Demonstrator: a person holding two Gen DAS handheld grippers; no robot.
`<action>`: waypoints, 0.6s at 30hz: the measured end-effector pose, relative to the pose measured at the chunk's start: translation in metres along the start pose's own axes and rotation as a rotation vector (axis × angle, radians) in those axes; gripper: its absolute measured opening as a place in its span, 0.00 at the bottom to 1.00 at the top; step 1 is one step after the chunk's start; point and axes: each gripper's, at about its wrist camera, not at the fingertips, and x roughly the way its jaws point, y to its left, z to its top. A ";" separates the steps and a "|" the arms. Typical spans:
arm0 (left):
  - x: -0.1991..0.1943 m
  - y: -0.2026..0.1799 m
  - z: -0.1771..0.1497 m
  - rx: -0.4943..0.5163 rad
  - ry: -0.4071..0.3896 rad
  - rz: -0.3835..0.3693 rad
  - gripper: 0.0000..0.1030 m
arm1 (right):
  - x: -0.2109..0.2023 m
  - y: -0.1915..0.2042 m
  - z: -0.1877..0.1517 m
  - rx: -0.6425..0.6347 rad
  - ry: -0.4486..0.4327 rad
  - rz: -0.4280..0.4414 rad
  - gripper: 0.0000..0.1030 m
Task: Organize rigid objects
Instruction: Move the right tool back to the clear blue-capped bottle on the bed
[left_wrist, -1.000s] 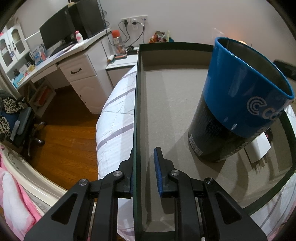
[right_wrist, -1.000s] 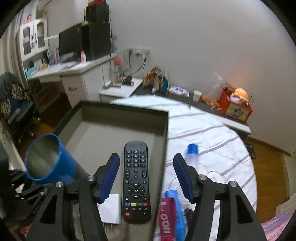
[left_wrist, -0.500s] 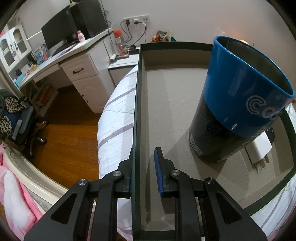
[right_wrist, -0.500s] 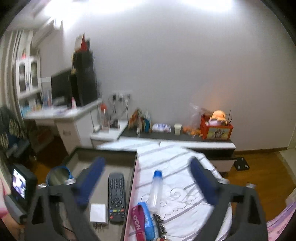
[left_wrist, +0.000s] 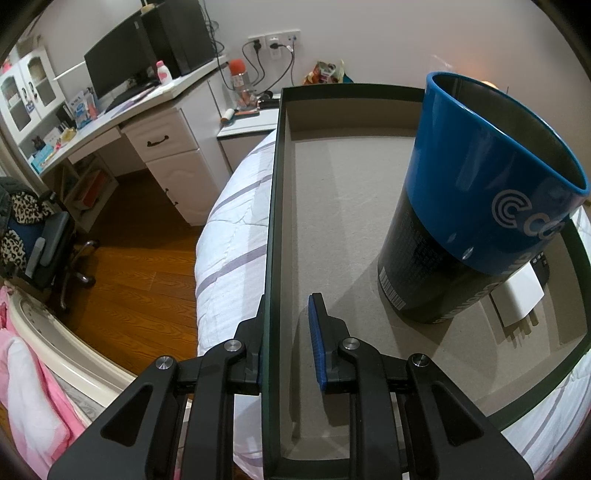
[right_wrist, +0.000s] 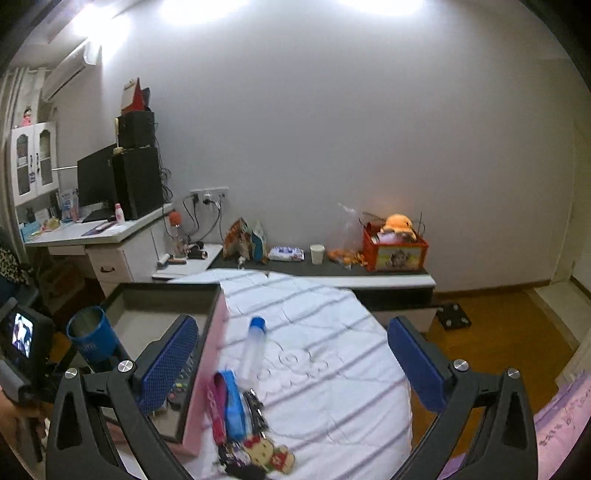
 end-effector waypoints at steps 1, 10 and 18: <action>0.000 0.000 0.000 0.001 0.001 0.001 0.17 | -0.001 -0.003 -0.002 0.009 0.002 0.000 1.00; 0.000 0.001 -0.002 0.000 0.001 0.005 0.17 | 0.001 -0.015 -0.014 0.007 0.041 -0.022 1.00; -0.001 0.002 -0.003 -0.002 0.000 0.006 0.17 | 0.018 -0.014 -0.028 -0.005 0.120 -0.017 1.00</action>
